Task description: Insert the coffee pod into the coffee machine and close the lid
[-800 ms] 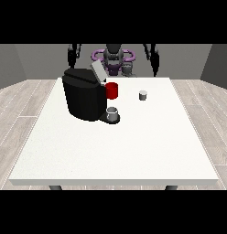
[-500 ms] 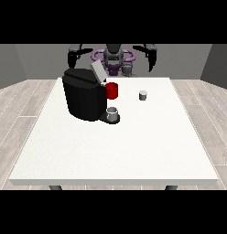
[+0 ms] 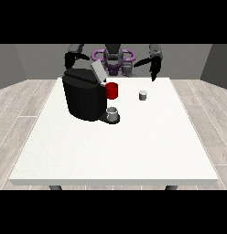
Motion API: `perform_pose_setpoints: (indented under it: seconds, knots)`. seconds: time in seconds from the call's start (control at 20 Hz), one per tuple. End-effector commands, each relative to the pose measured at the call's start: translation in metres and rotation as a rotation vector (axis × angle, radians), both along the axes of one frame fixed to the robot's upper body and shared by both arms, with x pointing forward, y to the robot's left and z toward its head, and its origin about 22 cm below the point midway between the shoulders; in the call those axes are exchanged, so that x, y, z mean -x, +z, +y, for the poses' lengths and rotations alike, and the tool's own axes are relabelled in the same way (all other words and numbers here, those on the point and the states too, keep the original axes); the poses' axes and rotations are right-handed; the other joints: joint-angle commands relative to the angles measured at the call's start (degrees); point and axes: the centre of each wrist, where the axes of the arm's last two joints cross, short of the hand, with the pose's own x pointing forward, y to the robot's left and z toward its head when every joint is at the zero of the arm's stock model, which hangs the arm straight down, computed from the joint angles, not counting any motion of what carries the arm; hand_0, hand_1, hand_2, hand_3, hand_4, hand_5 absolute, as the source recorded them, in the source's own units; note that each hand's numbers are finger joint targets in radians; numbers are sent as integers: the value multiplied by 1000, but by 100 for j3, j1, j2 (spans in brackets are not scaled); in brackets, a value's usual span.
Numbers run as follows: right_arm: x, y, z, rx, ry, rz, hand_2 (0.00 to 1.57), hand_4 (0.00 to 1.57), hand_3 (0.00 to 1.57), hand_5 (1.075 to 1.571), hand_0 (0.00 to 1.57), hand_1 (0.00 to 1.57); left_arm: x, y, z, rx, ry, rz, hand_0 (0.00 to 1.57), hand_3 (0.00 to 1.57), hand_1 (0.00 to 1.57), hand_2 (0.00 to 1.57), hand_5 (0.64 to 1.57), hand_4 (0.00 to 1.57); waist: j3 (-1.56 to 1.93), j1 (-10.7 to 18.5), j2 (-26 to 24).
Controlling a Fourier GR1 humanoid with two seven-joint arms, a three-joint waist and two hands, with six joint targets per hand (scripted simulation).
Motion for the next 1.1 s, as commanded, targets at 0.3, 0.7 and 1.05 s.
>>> perform_pose_setpoints:
  seconds: [0.3, 0.7, 1.05]
  knots:
    - [-14, 10, 17, -4, 78, -111, 0, 386, 0, 1571, 0, 0, -46, 6, 29, -310, 60, -1, 0, 0, 0, 0, 1571, 0, 0, -479, 720]
    - [-21, 8, 18, 22, 51, -72, 0, 494, 0, 1571, 0, 0, -68, 2, 56, -423, 37, 96, 0, 0, 0, 0, 1571, 0, 0, -541, 1006]
    - [-33, 8, 26, 42, -9, -74, 0, 511, 0, 1571, 0, 0, -87, 10, 72, -492, -7, 161, 0, 0, 0, 0, 1571, 0, -1, -475, 1174]
